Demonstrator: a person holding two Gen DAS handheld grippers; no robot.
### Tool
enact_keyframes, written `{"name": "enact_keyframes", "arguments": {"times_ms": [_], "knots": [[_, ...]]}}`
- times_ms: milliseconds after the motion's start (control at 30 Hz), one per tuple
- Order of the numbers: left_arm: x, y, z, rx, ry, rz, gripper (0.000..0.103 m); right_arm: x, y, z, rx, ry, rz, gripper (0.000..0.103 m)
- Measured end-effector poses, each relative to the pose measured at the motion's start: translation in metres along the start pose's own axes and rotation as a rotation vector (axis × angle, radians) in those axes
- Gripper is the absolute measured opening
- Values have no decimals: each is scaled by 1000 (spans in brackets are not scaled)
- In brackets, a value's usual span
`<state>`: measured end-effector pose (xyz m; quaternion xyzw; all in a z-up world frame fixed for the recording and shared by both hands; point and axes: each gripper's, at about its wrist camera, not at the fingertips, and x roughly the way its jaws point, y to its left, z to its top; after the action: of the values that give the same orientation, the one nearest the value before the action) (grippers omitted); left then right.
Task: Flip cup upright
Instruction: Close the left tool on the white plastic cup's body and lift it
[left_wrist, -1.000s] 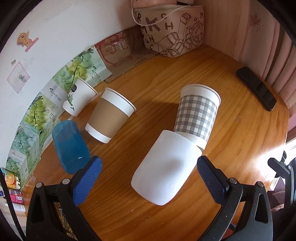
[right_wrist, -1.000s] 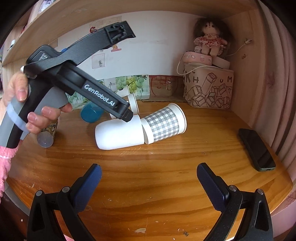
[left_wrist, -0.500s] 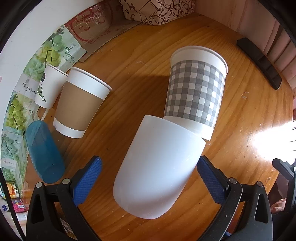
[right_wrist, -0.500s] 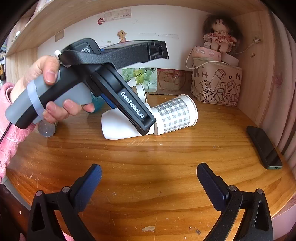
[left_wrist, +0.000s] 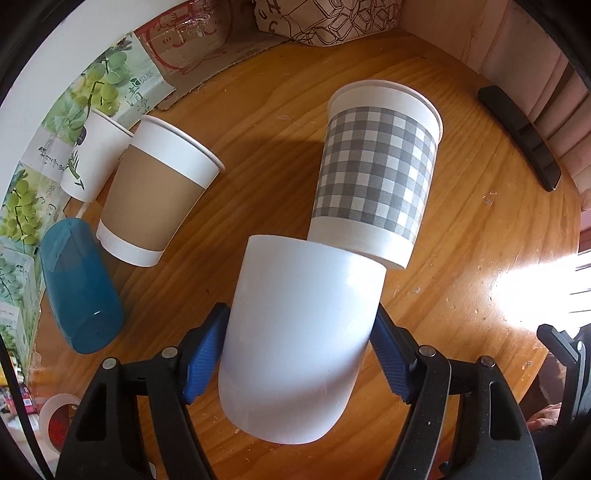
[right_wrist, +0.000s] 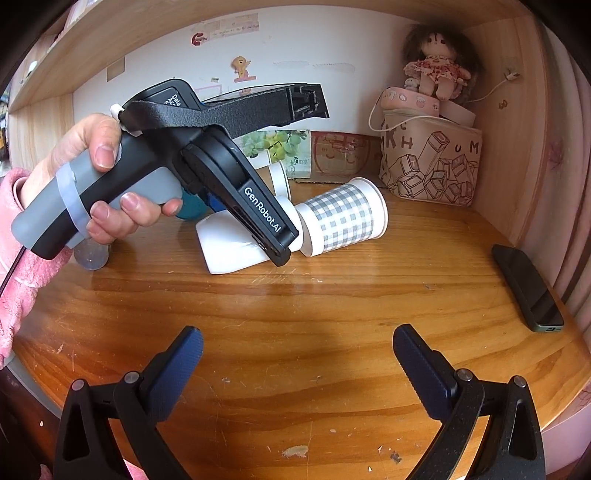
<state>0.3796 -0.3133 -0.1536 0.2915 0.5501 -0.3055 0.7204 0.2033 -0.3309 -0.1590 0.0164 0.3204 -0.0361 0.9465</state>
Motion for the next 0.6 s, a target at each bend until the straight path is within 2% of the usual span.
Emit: {"name": "enact_keyframes", "arguments": {"times_ms": [167,333,600], "knots": [[-3,12,-9,-95,-1,-24,77,-1,0,1,7,5,3,103],[-11,29,-28,-193,-14,-43,77,-8,0,2,60,3,44,103],[-36,50,-86,-372,-35,-48,76,-27,5,3,87,-19,79,103]]}}
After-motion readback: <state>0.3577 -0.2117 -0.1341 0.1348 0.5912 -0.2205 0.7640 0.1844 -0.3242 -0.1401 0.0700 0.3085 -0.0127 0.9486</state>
